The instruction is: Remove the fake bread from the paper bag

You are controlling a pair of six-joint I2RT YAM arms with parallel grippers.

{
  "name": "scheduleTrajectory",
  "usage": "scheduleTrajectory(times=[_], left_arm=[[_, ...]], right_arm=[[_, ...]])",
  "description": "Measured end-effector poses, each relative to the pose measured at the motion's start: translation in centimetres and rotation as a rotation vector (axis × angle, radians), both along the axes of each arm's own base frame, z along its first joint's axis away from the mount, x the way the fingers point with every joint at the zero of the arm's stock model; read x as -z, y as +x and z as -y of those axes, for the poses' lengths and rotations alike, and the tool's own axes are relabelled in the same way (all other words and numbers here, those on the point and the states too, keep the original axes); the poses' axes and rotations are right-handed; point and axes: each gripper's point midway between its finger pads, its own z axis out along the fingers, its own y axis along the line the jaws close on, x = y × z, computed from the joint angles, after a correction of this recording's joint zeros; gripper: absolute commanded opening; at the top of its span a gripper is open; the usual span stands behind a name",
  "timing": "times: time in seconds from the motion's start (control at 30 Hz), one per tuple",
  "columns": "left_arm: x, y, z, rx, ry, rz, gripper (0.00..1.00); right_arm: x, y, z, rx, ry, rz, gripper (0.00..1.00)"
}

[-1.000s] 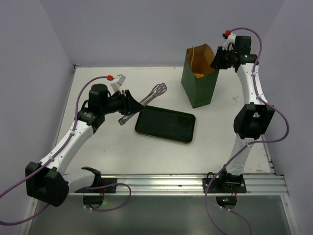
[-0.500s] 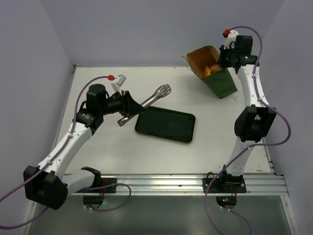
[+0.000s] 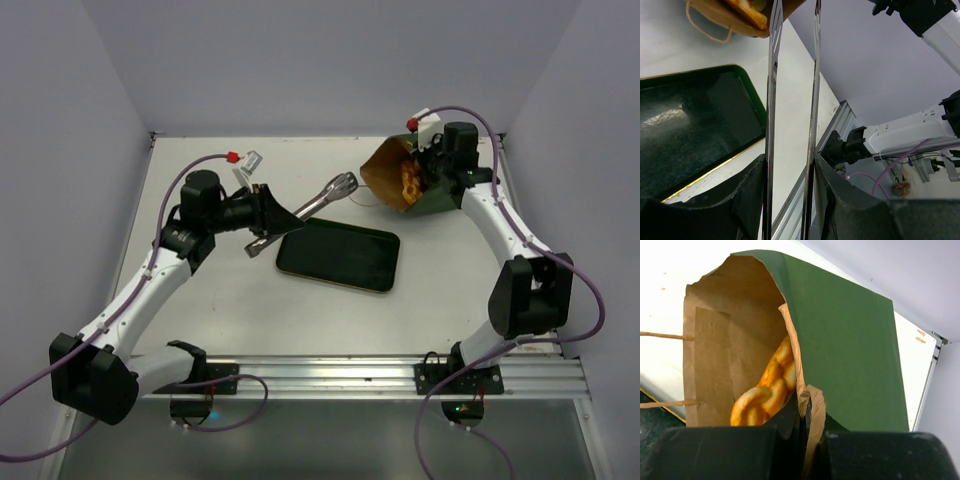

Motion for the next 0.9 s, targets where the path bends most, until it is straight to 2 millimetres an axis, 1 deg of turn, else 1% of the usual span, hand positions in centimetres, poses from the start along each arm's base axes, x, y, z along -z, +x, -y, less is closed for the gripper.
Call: scheduleTrajectory(times=[0.17,0.3,0.4,0.57,0.73,0.9], left_arm=[[1.0,0.5,2.2,0.045,0.011,-0.050,0.43],[2.7,0.8,4.1,0.077,0.037,-0.092,0.42],[4.7,0.9,5.6,0.102,0.067,-0.141,0.42],[8.3,1.5,7.5,0.125,0.121,-0.227,0.42],[10.4,3.1,9.3,0.133,0.151,-0.272,0.43],[11.5,4.6,11.0,0.137,0.159,-0.298,0.44]], right_arm=[[1.1,-0.8,0.0,-0.021,0.000,-0.012,0.00],[1.7,-1.2,0.0,-0.026,0.007,-0.018,0.00],[2.5,-1.7,-0.2,-0.037,0.013,-0.023,0.00],[3.9,-3.1,-0.1,-0.040,0.012,-0.048,0.01],[3.9,-4.0,0.1,-0.041,0.010,-0.041,0.02],[3.8,-4.2,0.2,-0.039,0.012,-0.032,0.02]])
